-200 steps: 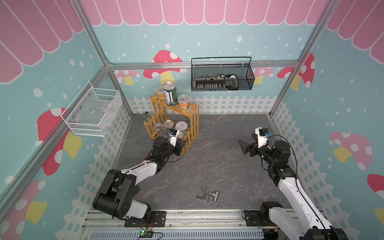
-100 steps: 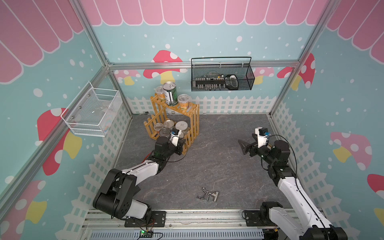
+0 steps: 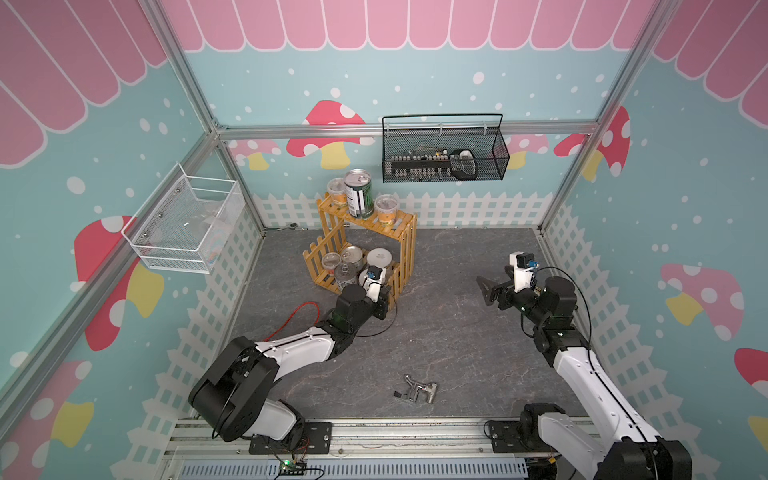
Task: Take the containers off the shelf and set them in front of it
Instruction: Move the shelf to the center of the board.
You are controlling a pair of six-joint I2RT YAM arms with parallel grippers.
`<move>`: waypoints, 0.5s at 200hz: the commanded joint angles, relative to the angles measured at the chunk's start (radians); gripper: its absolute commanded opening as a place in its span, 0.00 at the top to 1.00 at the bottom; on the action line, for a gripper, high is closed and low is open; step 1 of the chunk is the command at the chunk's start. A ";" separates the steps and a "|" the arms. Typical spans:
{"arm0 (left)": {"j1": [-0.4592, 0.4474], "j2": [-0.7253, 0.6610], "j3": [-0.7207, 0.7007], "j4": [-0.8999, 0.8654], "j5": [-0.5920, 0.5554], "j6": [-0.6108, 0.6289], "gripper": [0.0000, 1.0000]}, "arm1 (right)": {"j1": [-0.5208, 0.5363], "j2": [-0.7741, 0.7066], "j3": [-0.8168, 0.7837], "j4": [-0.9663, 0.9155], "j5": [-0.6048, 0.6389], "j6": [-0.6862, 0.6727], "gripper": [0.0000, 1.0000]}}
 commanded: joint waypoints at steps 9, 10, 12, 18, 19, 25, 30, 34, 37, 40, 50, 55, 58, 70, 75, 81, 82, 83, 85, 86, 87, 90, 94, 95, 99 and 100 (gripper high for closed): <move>-0.103 0.056 0.064 0.030 -0.124 -0.153 0.95 | 0.008 0.024 0.040 0.036 0.014 0.010 0.01; -0.107 0.058 0.065 0.029 -0.130 -0.154 0.95 | 0.008 0.025 0.039 0.035 0.014 0.011 0.01; -0.114 0.063 0.072 0.028 -0.140 -0.157 0.95 | 0.008 0.028 0.039 0.038 0.012 0.012 0.01; -0.134 0.080 0.091 0.022 -0.166 -0.161 0.95 | 0.008 0.033 0.040 0.041 0.010 0.015 0.01; -0.137 0.083 0.093 0.021 -0.171 -0.162 0.95 | 0.008 0.034 0.040 0.041 0.009 0.015 0.01; -0.156 0.102 0.114 0.012 -0.195 -0.171 0.95 | 0.008 0.038 0.042 0.044 0.009 0.018 0.01; -0.168 0.115 0.131 0.009 -0.205 -0.180 0.95 | 0.008 0.042 0.042 0.044 0.009 0.018 0.01; -0.177 0.125 0.142 0.012 -0.211 -0.185 0.95 | 0.008 0.044 0.043 0.045 0.010 0.019 0.01; -0.183 0.133 0.150 0.011 -0.216 -0.189 0.95 | 0.008 0.046 0.042 0.044 0.012 0.019 0.01; -0.190 0.141 0.157 0.011 -0.226 -0.195 0.95 | 0.008 0.048 0.043 0.045 0.012 0.019 0.01; -0.212 0.164 0.183 0.015 -0.245 -0.213 0.95 | 0.008 0.052 0.044 0.042 0.017 0.020 0.01; -0.220 0.175 0.200 0.012 -0.248 -0.220 0.94 | 0.008 0.055 0.043 0.042 0.020 0.019 0.01; -0.226 0.185 0.211 0.006 -0.252 -0.224 0.94 | 0.009 0.056 0.043 0.043 0.021 0.019 0.01; -0.250 0.220 0.271 -0.018 -0.269 -0.230 0.94 | 0.008 0.060 0.042 0.042 0.028 0.022 0.01; -0.260 0.237 0.292 -0.025 -0.281 -0.230 0.94 | 0.008 0.062 0.041 0.042 0.031 0.024 0.01; -0.271 0.253 0.313 -0.033 -0.297 -0.233 0.93 | 0.008 0.062 0.038 0.042 0.038 0.028 0.01; -0.273 0.256 0.317 -0.033 -0.298 -0.234 0.93 | 0.008 0.062 0.038 0.042 0.039 0.028 0.01; -0.274 0.260 0.321 -0.033 -0.299 -0.234 0.93 | 0.008 0.062 0.038 0.042 0.040 0.028 0.01; -0.277 0.264 0.326 -0.033 -0.299 -0.236 0.93 | 0.008 0.062 0.036 0.042 0.042 0.030 0.01; -0.279 0.266 0.329 -0.032 -0.300 -0.236 0.93 | 0.008 0.062 0.035 0.042 0.044 0.031 0.01; -0.280 0.268 0.332 -0.032 -0.301 -0.237 0.93 | 0.008 0.062 0.036 0.042 0.047 0.031 0.01; -0.284 0.276 0.339 -0.030 -0.302 -0.240 0.93 | 0.008 0.062 0.035 0.044 0.052 0.034 0.01; -0.290 0.284 0.348 -0.029 -0.306 -0.246 0.93 | 0.008 0.062 0.031 0.045 0.058 0.039 0.01; -0.291 0.285 0.351 -0.029 -0.308 -0.247 0.93 | 0.008 0.061 0.030 0.045 0.061 0.041 0.01; -0.295 0.295 0.361 -0.031 -0.313 -0.255 0.93 | 0.008 0.060 0.026 0.050 0.069 0.047 0.01; -0.297 0.297 0.363 -0.030 -0.314 -0.256 0.93 | 0.008 0.060 0.025 0.050 0.070 0.049 0.01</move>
